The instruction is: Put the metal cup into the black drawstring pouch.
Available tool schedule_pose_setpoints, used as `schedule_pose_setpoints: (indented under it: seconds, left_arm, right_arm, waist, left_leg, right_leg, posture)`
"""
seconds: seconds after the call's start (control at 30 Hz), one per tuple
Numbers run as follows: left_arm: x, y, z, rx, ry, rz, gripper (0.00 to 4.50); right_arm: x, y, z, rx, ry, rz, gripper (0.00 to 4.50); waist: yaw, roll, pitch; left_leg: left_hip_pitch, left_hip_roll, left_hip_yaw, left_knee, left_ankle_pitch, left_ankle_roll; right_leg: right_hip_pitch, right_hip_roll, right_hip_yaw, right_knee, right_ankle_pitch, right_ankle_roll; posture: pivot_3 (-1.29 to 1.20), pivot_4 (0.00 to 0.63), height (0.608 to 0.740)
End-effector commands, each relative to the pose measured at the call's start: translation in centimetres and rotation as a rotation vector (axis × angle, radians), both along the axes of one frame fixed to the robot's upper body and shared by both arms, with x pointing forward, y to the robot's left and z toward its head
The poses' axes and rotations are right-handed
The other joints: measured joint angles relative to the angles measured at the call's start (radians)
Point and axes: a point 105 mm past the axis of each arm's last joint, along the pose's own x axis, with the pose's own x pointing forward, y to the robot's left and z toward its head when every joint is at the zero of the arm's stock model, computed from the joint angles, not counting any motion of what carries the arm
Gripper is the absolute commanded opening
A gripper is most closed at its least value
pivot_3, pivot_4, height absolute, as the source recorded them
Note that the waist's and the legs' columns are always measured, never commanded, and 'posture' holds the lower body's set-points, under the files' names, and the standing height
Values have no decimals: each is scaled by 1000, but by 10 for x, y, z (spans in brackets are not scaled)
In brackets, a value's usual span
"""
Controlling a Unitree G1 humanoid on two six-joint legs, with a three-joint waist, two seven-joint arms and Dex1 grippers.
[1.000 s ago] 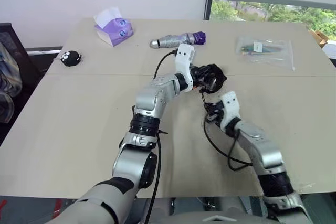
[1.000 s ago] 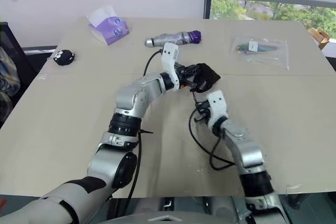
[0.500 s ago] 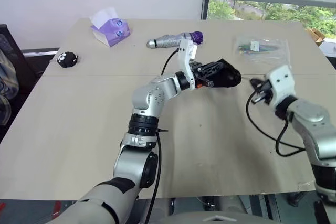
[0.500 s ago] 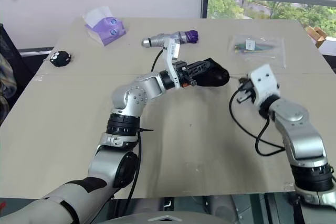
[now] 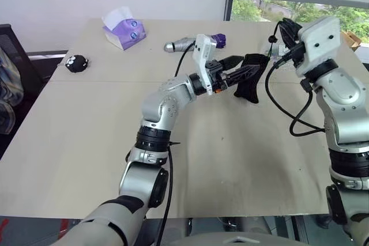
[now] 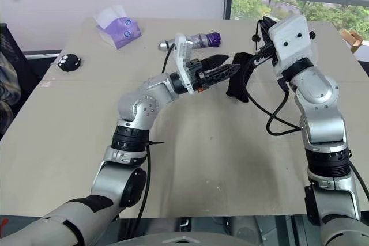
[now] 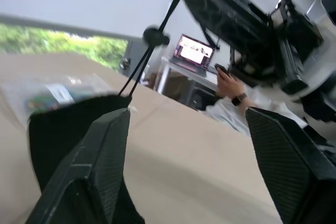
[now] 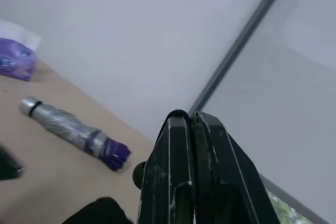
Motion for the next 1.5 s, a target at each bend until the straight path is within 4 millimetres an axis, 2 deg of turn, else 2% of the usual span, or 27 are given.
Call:
schedule_pose_setpoints:
  seconds: [0.03,0.23,0.5,0.57,0.6,0.8,0.97,1.1,1.2,1.3,1.4,1.5]
  left_arm:
    - [-2,-5,25,-19,-159,18,3676]
    - [2,-5,36,-32,-241,47,3676]
    - [0,-7,40,-58,-262,32,3676]
    - [-1,-7,40,-64,-264,27,3141]
    - [-1,-8,40,-66,-264,26,3031]
    - [-4,-8,35,-52,-261,8,160]
    - [-2,-8,29,-29,-247,18,161]
    - [1,-11,1,121,-224,16,161]
    - [-7,-13,-22,216,-191,-54,161]
    - [-10,-12,-43,306,-183,-68,161]
    - [-11,-10,-48,319,-176,-83,161]
    - [-11,-9,-38,268,-186,-83,161]
  right_arm:
    - [-16,15,17,0,-74,92,0]
    - [-22,28,18,3,-55,174,0]
    - [-28,40,18,15,-36,246,0]
    - [-30,42,18,12,-35,257,0]
    - [-30,42,18,11,-34,259,0]
    - [-33,45,21,12,-36,280,0]
    - [-35,45,35,24,-96,273,0]
    - [-40,30,82,82,-341,153,0]
    - [-45,15,110,50,-518,8,0]
    - [-55,5,132,93,-635,-42,0]
    - [-56,2,135,120,-654,-49,0]
    - [-52,5,128,121,-612,-24,0]
  waist:
    - [0,0,0]
    - [0,0,0]
    - [-1,0,0]
    - [0,0,0]
    - [-1,0,0]
    - [-1,0,0]
    - [-1,0,0]
    - [-5,0,0]
    - [-5,0,0]
    - [-6,0,0]
    - [-6,1,0]
    - [-8,1,0]
  left_leg:
    - [0,0,0,0,0,0]
    - [1,0,0,0,0,0]
    - [0,0,0,0,0,0]
    - [0,0,0,0,0,0]
    - [0,0,0,0,0,0]
    - [0,0,0,0,0,0]
    - [0,0,0,0,0,0]
    - [1,0,0,0,0,0]
    - [0,0,0,0,0,0]
    - [0,1,0,0,0,0]
    - [0,1,1,0,0,0]
    - [0,1,1,0,0,0]
  right_leg:
    - [0,0,0,0,0,0]
    - [0,0,0,1,0,0]
    - [0,0,0,1,0,0]
    - [0,0,-1,1,0,0]
    - [0,0,-1,1,0,0]
    - [0,0,-1,1,0,0]
    - [0,0,-1,1,0,0]
    - [0,0,0,1,0,0]
    - [0,0,-1,1,0,0]
    - [0,0,-1,1,0,0]
    - [-1,0,0,1,0,0]
    - [-1,0,0,1,0,0]
  posture:
    - [0,150,740]
    - [0,150,740]
    - [0,150,740]
    - [0,150,740]
    - [0,150,740]
    - [0,150,740]
    - [0,150,740]
    - [0,150,740]
    - [0,150,740]
    - [0,150,740]
    - [0,150,740]
    - [0,150,740]
